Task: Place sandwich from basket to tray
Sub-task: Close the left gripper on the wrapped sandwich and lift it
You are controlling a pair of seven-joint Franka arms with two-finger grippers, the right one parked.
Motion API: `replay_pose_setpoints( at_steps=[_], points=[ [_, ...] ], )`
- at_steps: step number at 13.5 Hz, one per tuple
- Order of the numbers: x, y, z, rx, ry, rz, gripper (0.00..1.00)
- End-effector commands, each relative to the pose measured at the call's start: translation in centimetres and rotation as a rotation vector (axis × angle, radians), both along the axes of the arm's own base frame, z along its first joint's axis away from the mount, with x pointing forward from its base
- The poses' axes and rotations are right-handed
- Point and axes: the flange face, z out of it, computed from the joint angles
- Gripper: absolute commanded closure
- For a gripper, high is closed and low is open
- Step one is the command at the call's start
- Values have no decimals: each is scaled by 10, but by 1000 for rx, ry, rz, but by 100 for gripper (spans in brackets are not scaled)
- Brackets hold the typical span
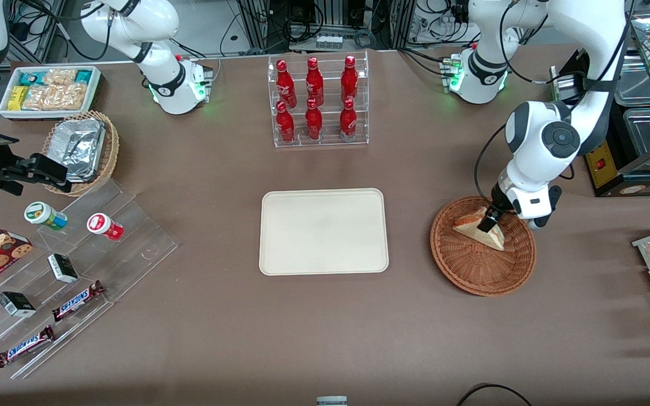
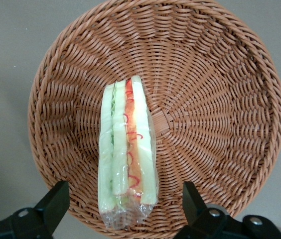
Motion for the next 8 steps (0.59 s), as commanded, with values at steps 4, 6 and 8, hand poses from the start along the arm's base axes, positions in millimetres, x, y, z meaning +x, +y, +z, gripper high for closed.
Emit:
replay_pose_setpoints(
  at_steps=[4,6,8],
  points=[
    [0,-3,-14,-8,-2,18,0],
    [-2,-8,-25,-4,14,7,0],
    [-3,-8,-36,-3,25,5,0]
  ],
)
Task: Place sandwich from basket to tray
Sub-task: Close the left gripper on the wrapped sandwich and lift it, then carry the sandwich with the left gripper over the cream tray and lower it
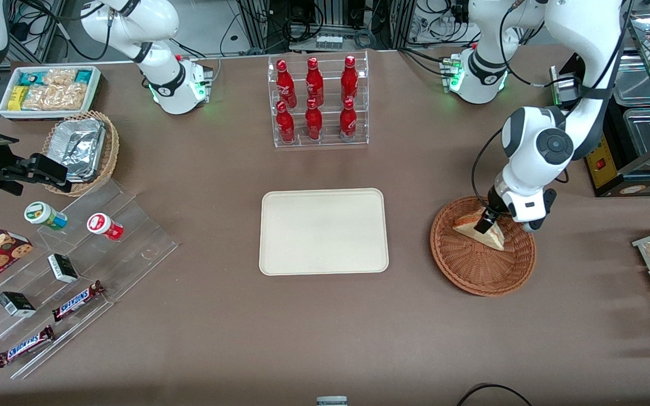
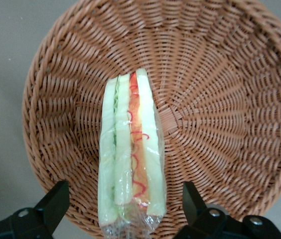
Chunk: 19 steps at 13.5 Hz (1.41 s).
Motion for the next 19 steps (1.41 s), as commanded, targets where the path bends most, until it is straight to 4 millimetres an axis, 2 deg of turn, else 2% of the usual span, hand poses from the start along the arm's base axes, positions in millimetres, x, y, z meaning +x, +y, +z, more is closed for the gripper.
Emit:
replay_pose_setpoints(
  at_steps=[1,5,6,7,8,12,15,19],
  points=[
    [0,-5,-15,-5,-2,10,0],
    [-1,-5,-20,-5,-1,10,0],
    [-1,-5,-20,-6,-1,12,22],
    [1,-6,-18,-7,-5,29,68],
    [3,-6,-17,-8,-9,35,98],
    [10,-11,4,-5,-26,22,100],
    [19,-33,51,87,51,-88,100],
    [26,-112,133,179,155,-250,100]
  ],
)
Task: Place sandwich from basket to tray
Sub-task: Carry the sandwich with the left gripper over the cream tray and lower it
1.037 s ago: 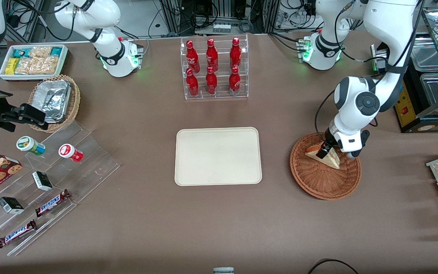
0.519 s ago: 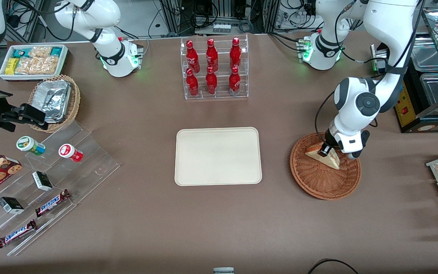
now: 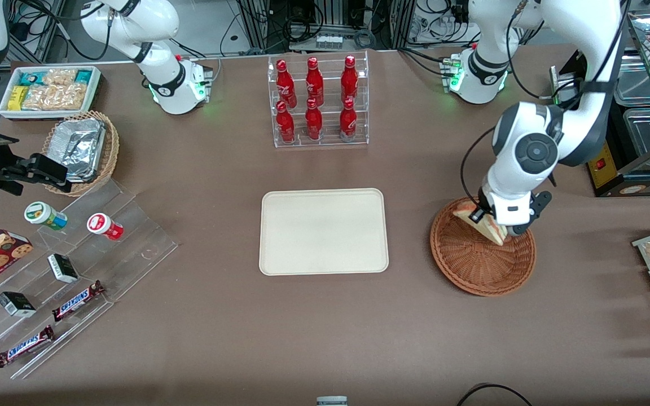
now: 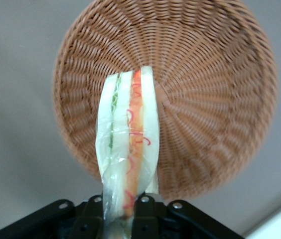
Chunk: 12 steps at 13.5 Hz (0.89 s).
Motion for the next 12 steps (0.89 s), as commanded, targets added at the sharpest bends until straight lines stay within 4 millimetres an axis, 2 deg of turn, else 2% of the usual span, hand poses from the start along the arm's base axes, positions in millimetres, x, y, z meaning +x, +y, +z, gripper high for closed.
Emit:
replay_pose_setpoints(
  at_steps=[1,2,3,7,9,12],
  points=[
    [4,-65,51,22,9,-127,100],
    [3,-105,55,7,12,-190,100],
    [-2,-136,54,-1,9,-223,100],
    [-20,-254,1,-20,10,-396,100],
    [-27,-296,-27,-26,20,-456,100],
    [-35,-338,-43,-77,-22,-535,100]
  ],
)
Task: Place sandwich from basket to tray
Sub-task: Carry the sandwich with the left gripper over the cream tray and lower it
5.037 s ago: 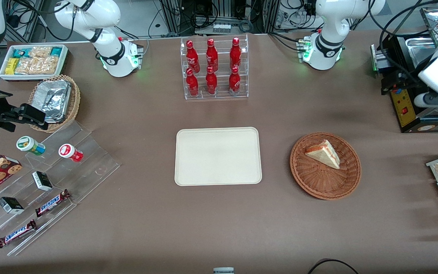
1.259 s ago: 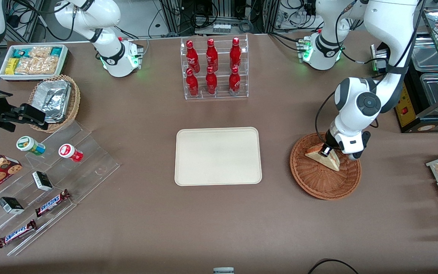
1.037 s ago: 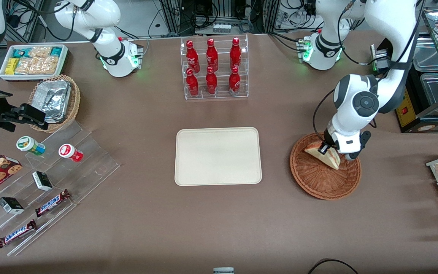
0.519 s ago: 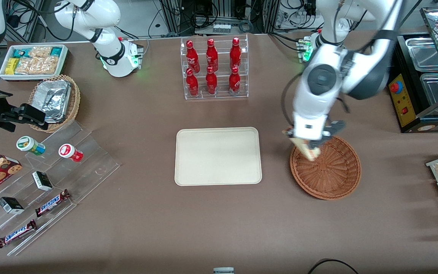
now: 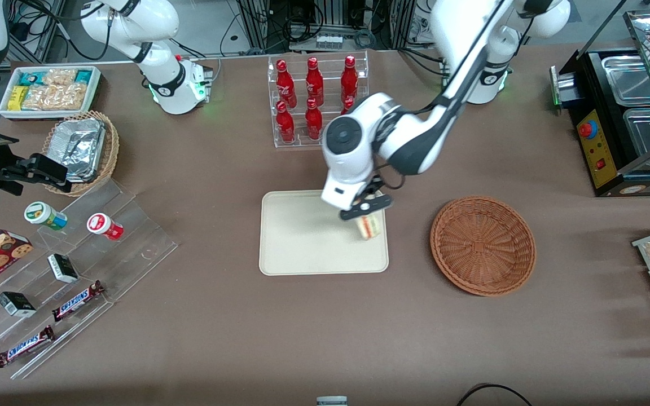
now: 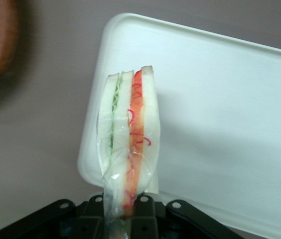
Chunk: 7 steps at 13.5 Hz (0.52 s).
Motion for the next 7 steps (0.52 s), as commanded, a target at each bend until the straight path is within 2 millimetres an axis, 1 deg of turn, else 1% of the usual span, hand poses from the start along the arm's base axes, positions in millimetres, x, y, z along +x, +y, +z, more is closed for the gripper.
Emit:
replay_pose_setpoints(
  at_steps=[1,2,4,7],
  points=[
    [-6,-39,-8,-27,-31,-84,100],
    [-12,-48,-16,-34,-33,-111,100],
    [-19,-58,-27,-39,-21,-223,100],
    [-19,-62,-34,-56,-28,-298,100]
  ],
)
